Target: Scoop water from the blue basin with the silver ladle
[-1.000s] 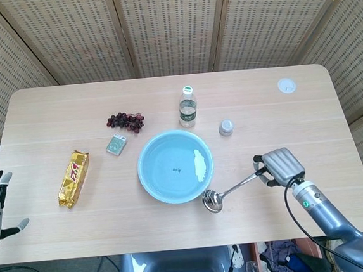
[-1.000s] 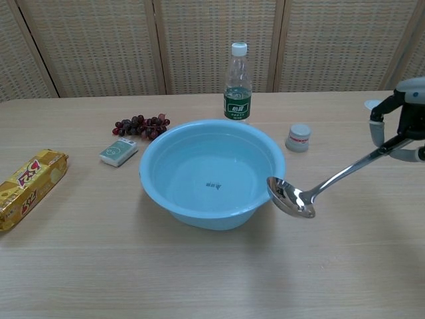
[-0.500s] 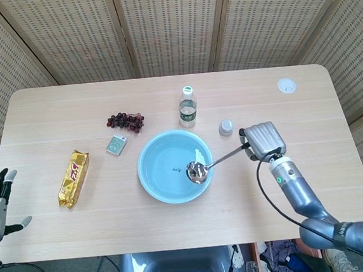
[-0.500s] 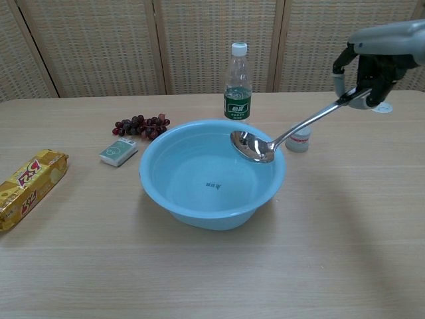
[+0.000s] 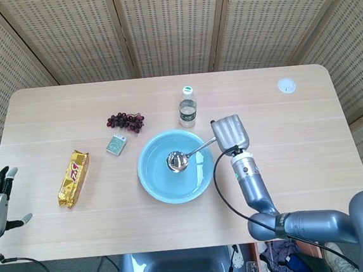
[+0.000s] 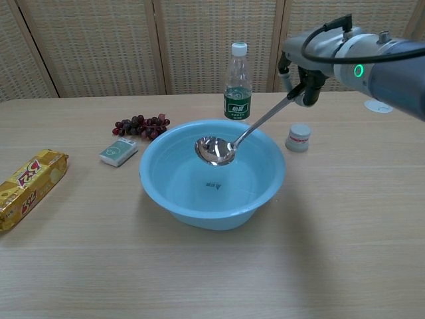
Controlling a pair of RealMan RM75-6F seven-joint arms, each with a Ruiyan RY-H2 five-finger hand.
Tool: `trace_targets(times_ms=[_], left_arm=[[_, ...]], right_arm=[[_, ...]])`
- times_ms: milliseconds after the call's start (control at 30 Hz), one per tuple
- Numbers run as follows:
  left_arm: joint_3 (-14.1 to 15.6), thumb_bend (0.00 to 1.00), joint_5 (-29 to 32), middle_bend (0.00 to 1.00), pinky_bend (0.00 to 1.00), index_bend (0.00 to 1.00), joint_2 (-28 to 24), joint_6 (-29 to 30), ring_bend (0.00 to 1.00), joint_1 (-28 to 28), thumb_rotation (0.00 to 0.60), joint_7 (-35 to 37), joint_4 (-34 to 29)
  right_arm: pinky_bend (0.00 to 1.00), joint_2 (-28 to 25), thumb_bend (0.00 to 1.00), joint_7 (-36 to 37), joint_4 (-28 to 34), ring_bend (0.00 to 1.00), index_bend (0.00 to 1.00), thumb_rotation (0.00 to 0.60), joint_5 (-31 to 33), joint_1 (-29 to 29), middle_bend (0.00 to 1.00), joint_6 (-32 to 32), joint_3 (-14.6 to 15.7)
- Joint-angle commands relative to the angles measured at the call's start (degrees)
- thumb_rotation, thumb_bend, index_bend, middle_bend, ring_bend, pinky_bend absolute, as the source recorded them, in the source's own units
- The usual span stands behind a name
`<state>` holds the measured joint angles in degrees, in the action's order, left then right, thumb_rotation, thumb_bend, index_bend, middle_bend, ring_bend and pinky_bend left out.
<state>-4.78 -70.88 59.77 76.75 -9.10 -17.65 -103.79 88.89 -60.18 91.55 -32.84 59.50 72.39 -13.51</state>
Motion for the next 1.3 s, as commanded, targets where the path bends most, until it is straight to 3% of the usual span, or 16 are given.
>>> trace_targets(times_ms=[33,433,667,1133,1300], left_arm=[[-0.23,0.00,0.88,0.00,0.00,0.00,0.09,-0.65,0.00,-0.42,0.600,-0.07,0.32],[-0.63,0.00,3.04,0.00,0.00,0.00,-0.04,-1.53,0.00,-1.11,0.600,0.53,0.90],[-0.43,0.00,3.38,0.00,0.00,0.00,0.35,-1.76,0.00,-1.45,0.600,0.15,1.24],[-0.19,0.00,3.98,0.00,0.00,0.00,0.90,-1.53,0.00,-1.84,0.600,-0.81,1.39],[-0.12,0.00,4.09,0.00,0.00,0.00,0.93,-1.34,0.00,-1.83,0.600,-0.83,1.38]], right_arm=[[1.00,3.11,0.84,-1.50,-3.61,0.93,0.77,0.600,-1.67,1.31,0.95,0.65,0.97],[1.00,11.06,0.84,-3.02,-19.63,0.93,0.77,0.600,-11.33,1.73,0.95,2.08,4.71],[1.00,13.12,0.84,-3.66,-24.28,0.94,0.77,0.600,-17.39,0.36,0.95,1.70,7.67],[1.00,13.98,0.84,-9.28,-25.64,0.94,0.77,0.600,-23.87,-1.88,0.95,0.01,9.83],[1.00,13.40,0.84,-9.25,-21.62,0.94,0.77,0.600,-21.79,-3.01,0.95,-0.23,6.74]])
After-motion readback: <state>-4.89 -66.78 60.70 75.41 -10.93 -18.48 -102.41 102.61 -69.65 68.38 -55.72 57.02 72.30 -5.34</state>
